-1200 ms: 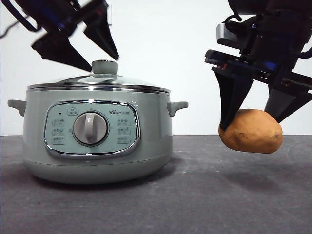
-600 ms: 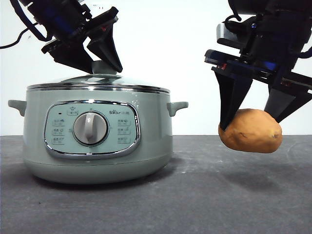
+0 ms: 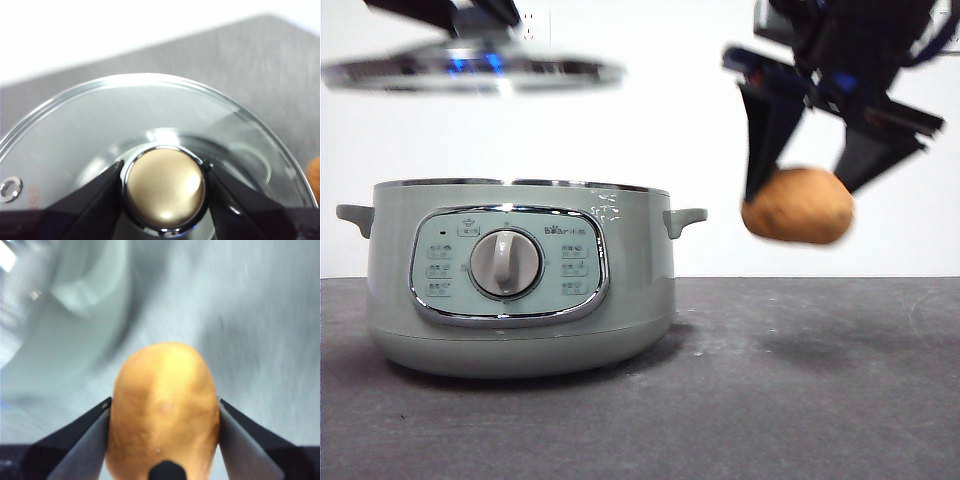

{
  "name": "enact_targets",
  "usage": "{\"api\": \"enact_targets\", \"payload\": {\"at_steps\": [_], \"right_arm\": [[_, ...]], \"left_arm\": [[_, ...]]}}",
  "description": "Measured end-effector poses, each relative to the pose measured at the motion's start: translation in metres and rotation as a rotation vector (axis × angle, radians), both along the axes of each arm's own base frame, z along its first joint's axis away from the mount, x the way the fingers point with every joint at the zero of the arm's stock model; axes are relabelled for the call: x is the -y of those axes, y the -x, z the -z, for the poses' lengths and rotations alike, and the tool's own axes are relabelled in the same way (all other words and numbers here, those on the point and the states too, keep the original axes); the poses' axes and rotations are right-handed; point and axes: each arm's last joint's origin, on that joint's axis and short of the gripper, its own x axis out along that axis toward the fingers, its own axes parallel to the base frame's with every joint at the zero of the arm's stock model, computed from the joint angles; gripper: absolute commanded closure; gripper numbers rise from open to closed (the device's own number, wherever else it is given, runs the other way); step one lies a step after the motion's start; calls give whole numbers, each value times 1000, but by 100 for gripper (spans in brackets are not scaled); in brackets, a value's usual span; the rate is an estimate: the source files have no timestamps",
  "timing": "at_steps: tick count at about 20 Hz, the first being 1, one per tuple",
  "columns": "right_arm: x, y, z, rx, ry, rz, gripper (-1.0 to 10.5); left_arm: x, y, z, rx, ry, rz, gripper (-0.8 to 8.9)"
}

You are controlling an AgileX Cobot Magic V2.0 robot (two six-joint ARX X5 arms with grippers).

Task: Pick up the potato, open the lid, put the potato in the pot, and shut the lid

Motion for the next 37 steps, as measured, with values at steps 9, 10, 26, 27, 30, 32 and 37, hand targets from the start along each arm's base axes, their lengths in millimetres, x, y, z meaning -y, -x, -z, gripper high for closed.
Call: {"api": "enact_targets", "payload": {"at_steps": [9, 10, 26, 27, 30, 32, 37], "right_arm": [[-41, -5, -75, 261, -164, -117, 958], [-50, -9, -78, 271, -167, -136, 958], [-175, -100, 15, 84, -31, -337, 958], [-179, -99, 21, 72, -21, -348, 958], [-188, -93, 33, 52, 6, -387, 958], [-190, -90, 34, 51, 18, -407, 958], [-194, -90, 44, 29, 49, -434, 742]], "left_arm": [[-52, 101, -43, 182, 2, -143, 822], [-57, 110, -44, 196, 7, -151, 822], [-69, 136, -45, 211, 13, -162, 822], [-69, 135, -44, 204, 8, -162, 822], [-67, 130, -41, 170, -11, -160, 822], [-65, 126, -39, 152, -22, -159, 822], [-62, 121, -37, 134, -32, -158, 822]]}}
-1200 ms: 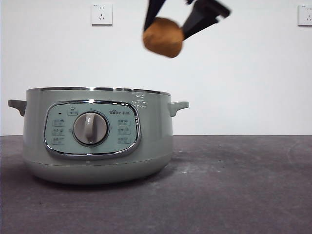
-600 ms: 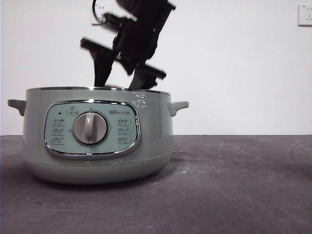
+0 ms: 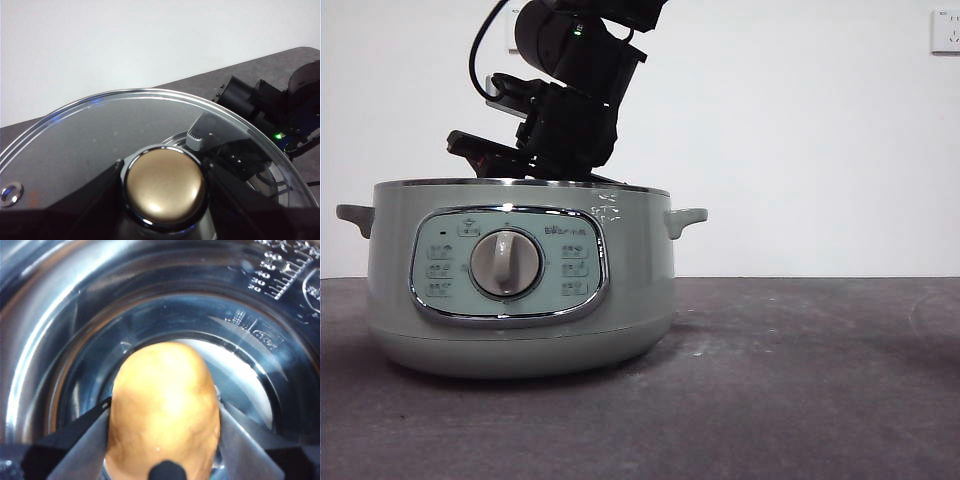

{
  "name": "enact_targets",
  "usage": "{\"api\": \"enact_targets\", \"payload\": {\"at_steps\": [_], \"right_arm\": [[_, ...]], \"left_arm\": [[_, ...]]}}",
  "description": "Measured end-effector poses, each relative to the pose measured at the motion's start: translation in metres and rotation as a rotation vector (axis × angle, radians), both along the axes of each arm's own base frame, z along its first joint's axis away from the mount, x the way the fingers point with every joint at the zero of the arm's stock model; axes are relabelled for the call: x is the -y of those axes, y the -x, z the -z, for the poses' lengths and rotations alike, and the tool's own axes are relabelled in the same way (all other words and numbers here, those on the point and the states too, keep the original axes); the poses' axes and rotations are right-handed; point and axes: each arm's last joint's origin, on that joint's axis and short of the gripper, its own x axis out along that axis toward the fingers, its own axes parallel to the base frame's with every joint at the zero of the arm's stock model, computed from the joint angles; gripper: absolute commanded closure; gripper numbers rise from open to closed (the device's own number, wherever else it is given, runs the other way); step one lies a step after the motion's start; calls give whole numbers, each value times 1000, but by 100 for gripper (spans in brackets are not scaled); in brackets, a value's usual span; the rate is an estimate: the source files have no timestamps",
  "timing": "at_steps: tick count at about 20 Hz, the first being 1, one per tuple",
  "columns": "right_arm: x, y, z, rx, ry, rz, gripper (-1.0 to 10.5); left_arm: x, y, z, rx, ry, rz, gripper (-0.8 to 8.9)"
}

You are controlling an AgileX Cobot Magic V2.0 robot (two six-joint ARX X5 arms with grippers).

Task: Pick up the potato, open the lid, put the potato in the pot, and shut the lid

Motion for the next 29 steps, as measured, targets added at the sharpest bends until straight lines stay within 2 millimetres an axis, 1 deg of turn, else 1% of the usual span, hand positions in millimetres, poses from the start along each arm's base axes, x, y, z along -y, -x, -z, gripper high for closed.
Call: {"api": "enact_targets", "payload": {"at_steps": [1, 3, 8, 9, 10, 12, 13, 15, 17, 19, 20, 22, 24, 27, 29], "right_arm": [[0, 0, 0, 2, 1, -4, 642], [0, 0, 0, 1, 4, -6, 532], [1, 1, 2, -8, 21, -5, 528], [2, 2, 0, -12, 26, -5, 530], [5, 4, -7, -5, 33, 1, 537], [20, 15, -42, 69, 68, 48, 537], [31, 21, -64, 99, 66, 67, 537], [55, 35, -104, 127, 37, 89, 537], [80, 48, -138, 162, 3, 115, 538], [104, 65, -169, 209, -40, 138, 541], [113, 73, -182, 232, -61, 144, 541], [129, 92, -203, 264, -94, 146, 541], [143, 107, -217, 282, -113, 146, 541], [159, 126, -230, 288, -118, 147, 541], [168, 136, -235, 286, -117, 147, 541]], "left_arm": [[0, 0, 0, 0, 0, 0, 822], [0, 0, 0, 0, 0, 0, 822], [0, 0, 0, -1, 0, 0, 822], [0, 0, 0, -1, 0, 0, 822], [0, 0, 0, -1, 0, 0, 822], [0, 0, 0, -1, 0, 0, 822], [1, -1, 0, -3, -2, 0, 822], [5, -11, 2, -20, -9, 0, 822], [13, -27, 7, -66, -27, 11, 822], [24, -49, 14, -110, -46, 17, 822], [29, -59, 18, -129, -51, 24, 822], [40, -80, 27, -165, -47, 67, 822], [51, -99, 35, -190, -25, 118, 822], [66, -128, 50, -221, 4, 154, 822], [75, -142, 62, -247, 15, 160, 822]]}}
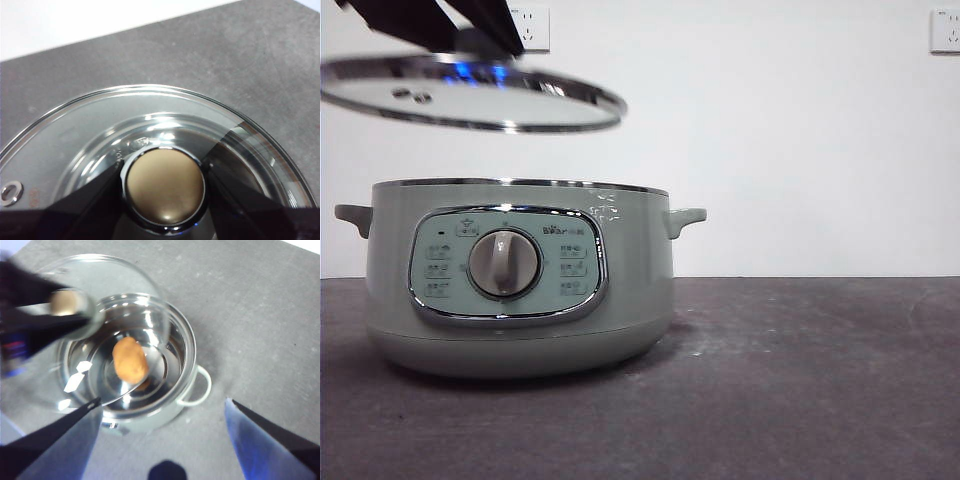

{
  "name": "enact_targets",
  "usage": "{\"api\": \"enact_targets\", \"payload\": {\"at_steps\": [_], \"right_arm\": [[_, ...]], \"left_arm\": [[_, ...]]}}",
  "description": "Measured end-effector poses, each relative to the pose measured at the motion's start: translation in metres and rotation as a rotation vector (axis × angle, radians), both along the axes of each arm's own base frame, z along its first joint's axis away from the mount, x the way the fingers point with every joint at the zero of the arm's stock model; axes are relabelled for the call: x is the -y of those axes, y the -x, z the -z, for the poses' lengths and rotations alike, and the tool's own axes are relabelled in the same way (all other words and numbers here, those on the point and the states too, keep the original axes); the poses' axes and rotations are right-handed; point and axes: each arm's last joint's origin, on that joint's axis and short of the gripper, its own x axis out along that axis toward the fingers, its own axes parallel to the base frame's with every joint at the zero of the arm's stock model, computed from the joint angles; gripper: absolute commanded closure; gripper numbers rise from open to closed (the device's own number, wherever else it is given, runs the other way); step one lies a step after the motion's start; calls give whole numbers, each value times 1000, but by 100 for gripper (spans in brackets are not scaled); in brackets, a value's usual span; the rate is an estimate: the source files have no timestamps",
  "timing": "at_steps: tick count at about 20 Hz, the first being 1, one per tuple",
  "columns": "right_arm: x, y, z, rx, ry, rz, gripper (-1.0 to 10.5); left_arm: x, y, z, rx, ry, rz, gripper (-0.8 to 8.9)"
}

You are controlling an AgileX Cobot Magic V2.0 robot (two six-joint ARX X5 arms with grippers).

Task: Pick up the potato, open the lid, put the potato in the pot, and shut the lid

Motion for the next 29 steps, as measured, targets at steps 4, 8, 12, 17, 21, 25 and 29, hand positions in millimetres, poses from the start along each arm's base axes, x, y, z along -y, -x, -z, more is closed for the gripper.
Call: {"api": "enact_targets", "payload": {"at_steps": [4, 8, 12, 17, 21, 25, 29], "right_arm": [[10, 10, -4, -4, 24, 17, 541], [13, 13, -4, -2, 46, 35, 541], [14, 14, -3, -12, 54, 35, 541], [14, 14, -3, -13, 57, 36, 541], [14, 14, -3, -13, 58, 37, 541], [14, 14, -3, -14, 59, 36, 541], [15, 15, -2, -26, 70, 36, 541]], "left_arm": [[15, -20, 19, -43, 22, 7, 822], [26, -29, 33, -79, 19, 20, 822], [31, -37, 47, -120, -3, 23, 822], [31, -37, 49, -140, -13, 23, 822], [31, -37, 49, -151, -19, 20, 782], [31, -37, 48, -151, -20, 20, 370], [30, -36, 48, -155, -17, 16, 370]]}}
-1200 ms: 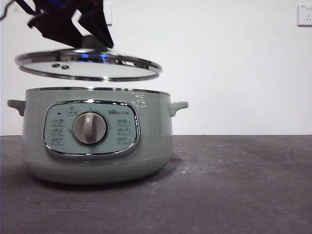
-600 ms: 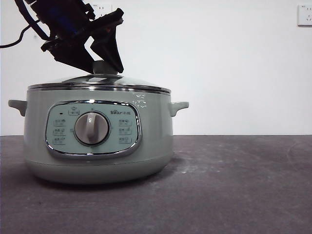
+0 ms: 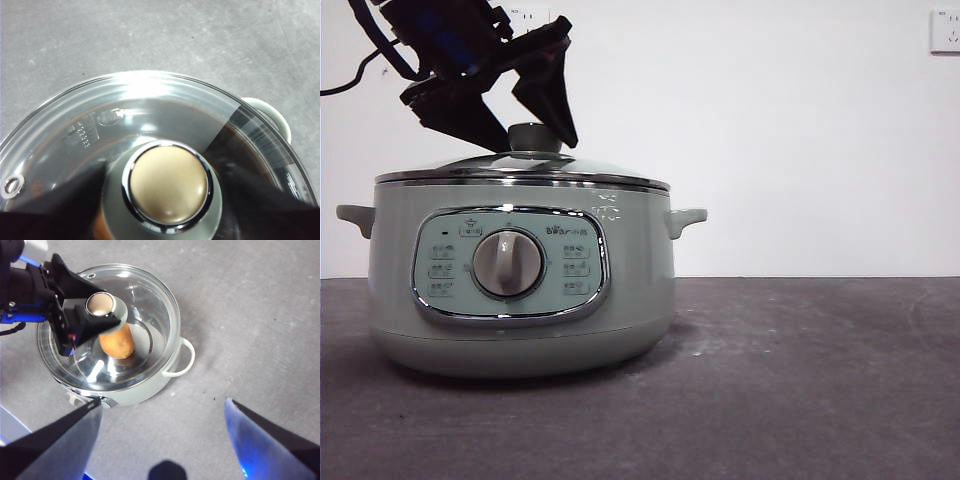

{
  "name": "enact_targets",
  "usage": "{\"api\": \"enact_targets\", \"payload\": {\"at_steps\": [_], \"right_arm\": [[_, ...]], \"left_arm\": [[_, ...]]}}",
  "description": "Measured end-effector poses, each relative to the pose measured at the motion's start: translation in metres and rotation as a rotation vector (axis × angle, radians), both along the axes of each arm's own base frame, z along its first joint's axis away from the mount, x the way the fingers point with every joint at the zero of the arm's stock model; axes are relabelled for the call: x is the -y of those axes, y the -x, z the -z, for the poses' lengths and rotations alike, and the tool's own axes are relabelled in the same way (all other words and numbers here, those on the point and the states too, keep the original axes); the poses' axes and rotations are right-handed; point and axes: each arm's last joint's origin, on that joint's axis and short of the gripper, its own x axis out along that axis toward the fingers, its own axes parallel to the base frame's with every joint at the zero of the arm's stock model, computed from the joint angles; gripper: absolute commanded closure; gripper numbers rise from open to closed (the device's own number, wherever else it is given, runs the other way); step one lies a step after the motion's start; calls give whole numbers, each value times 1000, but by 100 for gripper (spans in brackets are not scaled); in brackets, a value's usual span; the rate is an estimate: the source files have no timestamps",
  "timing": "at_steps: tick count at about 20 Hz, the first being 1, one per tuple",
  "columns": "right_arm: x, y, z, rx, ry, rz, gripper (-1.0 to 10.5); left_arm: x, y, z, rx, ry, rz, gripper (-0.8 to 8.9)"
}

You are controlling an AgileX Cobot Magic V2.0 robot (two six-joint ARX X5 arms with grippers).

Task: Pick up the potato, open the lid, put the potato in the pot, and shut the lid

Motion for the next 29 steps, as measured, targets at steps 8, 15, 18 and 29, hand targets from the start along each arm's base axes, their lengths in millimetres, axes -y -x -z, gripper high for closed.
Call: {"api": "enact_targets", "payload": {"at_steps": [8, 15, 18, 29], "right_arm": [[-1, -1, -1, 13, -4, -6, 768], [-3, -3, 17, 42, -12, -18, 924], [2, 1, 33, 102, -52, -7, 955], [51, 52, 160, 321, -232, 127, 955]], "left_arm": [[-18, 52, -57, 147, 83, 33, 375], [-50, 113, -81, 120, 69, 47, 822], [-57, 126, -88, 156, 86, 45, 822], [-72, 151, -58, 272, 67, 9, 822]]}}
